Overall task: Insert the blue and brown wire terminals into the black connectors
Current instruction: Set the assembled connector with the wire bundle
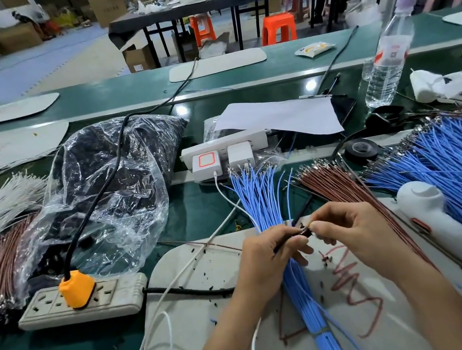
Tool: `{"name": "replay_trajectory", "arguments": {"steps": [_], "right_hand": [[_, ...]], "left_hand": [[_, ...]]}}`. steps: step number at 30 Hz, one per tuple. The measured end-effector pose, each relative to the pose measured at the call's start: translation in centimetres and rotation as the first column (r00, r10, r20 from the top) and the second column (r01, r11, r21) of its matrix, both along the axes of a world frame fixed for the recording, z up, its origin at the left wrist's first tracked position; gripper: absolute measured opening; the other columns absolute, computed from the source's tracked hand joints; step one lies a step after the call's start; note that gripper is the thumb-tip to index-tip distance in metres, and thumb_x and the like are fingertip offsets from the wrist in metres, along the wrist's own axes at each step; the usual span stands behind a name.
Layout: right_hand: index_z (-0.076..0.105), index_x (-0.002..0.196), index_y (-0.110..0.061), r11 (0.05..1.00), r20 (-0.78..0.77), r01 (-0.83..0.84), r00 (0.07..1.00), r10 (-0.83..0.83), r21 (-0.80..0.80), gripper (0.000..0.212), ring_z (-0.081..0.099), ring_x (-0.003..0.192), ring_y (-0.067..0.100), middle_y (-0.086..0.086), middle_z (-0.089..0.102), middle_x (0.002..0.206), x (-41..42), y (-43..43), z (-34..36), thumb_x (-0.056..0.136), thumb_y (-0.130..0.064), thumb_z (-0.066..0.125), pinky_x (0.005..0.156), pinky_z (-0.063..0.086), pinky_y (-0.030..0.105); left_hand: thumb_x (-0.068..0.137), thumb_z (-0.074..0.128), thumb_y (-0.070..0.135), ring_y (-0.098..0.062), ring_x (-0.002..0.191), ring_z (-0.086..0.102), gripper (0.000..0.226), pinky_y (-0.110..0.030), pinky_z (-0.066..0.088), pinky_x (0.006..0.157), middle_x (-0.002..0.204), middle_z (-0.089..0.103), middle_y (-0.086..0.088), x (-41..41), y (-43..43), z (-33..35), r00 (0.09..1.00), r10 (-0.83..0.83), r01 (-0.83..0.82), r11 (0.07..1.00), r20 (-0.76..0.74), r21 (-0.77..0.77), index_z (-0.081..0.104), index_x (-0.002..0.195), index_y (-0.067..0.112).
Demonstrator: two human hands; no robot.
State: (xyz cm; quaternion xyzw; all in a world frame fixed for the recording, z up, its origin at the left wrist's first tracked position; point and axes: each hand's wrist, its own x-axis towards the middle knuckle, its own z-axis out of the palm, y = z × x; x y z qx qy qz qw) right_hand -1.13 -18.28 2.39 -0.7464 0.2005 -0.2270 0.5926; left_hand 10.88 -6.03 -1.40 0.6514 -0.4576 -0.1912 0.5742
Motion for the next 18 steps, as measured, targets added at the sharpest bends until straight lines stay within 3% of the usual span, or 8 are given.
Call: {"name": "replay_trajectory", "arguments": {"steps": [3,6,12,18], "right_hand": [[0.073,0.077,-0.012,0.996,0.000,-0.045,0.999,0.045,0.082,0.018,0.059,0.059,0.010,0.005,0.067,0.064,-0.02,-0.04,-0.01,0.084,0.002,0.065,0.058,0.049,0.018],[0.071,0.080,-0.007,0.993,-0.022,-0.063,0.998,0.065,0.103,0.015,0.059,0.060,0.009,0.005,0.067,0.064,-0.02,-0.16,-0.07,0.084,0.004,0.064,0.059,0.049,0.017],[0.070,0.080,-0.002,0.987,-0.024,-0.110,0.993,0.113,0.119,0.006,0.058,0.058,0.010,0.005,0.064,0.062,-0.31,-0.47,-0.23,0.082,0.002,0.066,0.057,0.048,0.017],[0.072,0.072,-0.006,0.904,0.070,-0.134,0.991,0.115,0.406,0.011,0.055,0.055,0.016,0.011,0.061,0.063,-0.01,-0.48,-0.72,0.075,-0.015,0.066,0.054,0.047,0.020]], "left_hand": [[0.089,0.063,0.010,-0.013,0.062,0.070,0.014,-0.021,0.051,0.086,0.077,0.073,-0.010,0.17,0.05,-0.14,0.997,-0.044,0.045,0.999,-0.064,0.013,0.068,0.093,-0.002],[0.090,0.062,0.008,-0.006,0.065,0.069,0.011,-0.013,0.028,0.108,0.076,0.074,-0.012,0.27,-0.02,-0.14,0.999,-0.051,0.052,0.998,-0.017,0.043,0.069,0.092,0.001],[0.089,0.063,0.009,-0.001,0.069,0.067,0.010,-0.018,0.022,0.114,0.072,0.074,-0.008,0.45,-0.09,-0.36,0.995,-0.078,0.075,0.996,0.062,0.055,0.070,0.090,0.002],[0.092,0.058,0.009,-0.007,0.065,0.069,0.011,-0.017,0.022,0.113,0.076,0.074,-0.005,0.24,-0.04,-0.16,0.993,-0.086,0.087,0.996,-0.083,0.009,0.067,0.088,0.004]]}}
